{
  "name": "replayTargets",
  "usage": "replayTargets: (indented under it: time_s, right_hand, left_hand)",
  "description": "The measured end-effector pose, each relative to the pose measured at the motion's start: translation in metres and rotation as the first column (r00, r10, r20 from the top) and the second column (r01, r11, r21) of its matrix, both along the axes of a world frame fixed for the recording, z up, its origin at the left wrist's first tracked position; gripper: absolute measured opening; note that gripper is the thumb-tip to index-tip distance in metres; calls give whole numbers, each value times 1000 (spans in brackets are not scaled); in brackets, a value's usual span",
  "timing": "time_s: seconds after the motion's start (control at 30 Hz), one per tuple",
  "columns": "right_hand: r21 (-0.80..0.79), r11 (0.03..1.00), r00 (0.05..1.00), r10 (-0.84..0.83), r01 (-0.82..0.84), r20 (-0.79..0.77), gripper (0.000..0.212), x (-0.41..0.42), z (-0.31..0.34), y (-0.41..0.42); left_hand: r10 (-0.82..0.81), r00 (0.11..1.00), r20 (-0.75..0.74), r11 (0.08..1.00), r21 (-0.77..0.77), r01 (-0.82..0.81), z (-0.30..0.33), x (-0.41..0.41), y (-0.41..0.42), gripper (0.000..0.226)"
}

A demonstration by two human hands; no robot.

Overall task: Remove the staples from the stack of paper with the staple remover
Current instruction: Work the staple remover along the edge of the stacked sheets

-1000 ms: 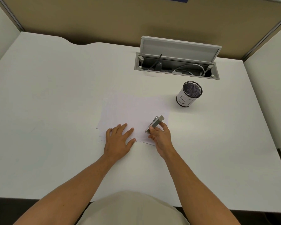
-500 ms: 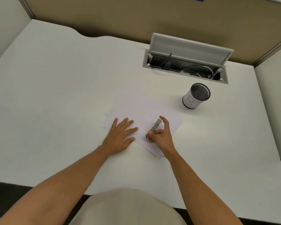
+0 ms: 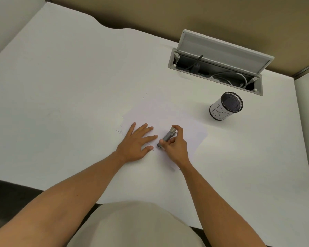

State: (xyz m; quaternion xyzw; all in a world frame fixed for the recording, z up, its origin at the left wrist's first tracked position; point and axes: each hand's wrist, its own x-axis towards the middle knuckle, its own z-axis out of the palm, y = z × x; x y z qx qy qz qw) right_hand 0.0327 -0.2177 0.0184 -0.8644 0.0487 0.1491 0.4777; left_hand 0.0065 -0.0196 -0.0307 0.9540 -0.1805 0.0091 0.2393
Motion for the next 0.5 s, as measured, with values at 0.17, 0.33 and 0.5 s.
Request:
replayTargets:
  time_s: [0.17, 0.33, 0.5]
  right_hand:
    - [24, 1000, 999, 0, -1, 33, 51, -1, -4, 1]
    - [20, 1000, 999, 17, -18, 46, 52, -2, -2, 2]
    - [36, 999, 997, -36, 33, 68, 54, -8, -1, 7]
  left_hand:
    - [15, 1000, 17, 1000, 3, -15, 0, -1, -1, 47]
    - [30, 999, 45, 999, -28, -29, 1, -2, -2, 45]
    - [39, 998, 50, 999, -30, -38, -1, -2, -3, 44]
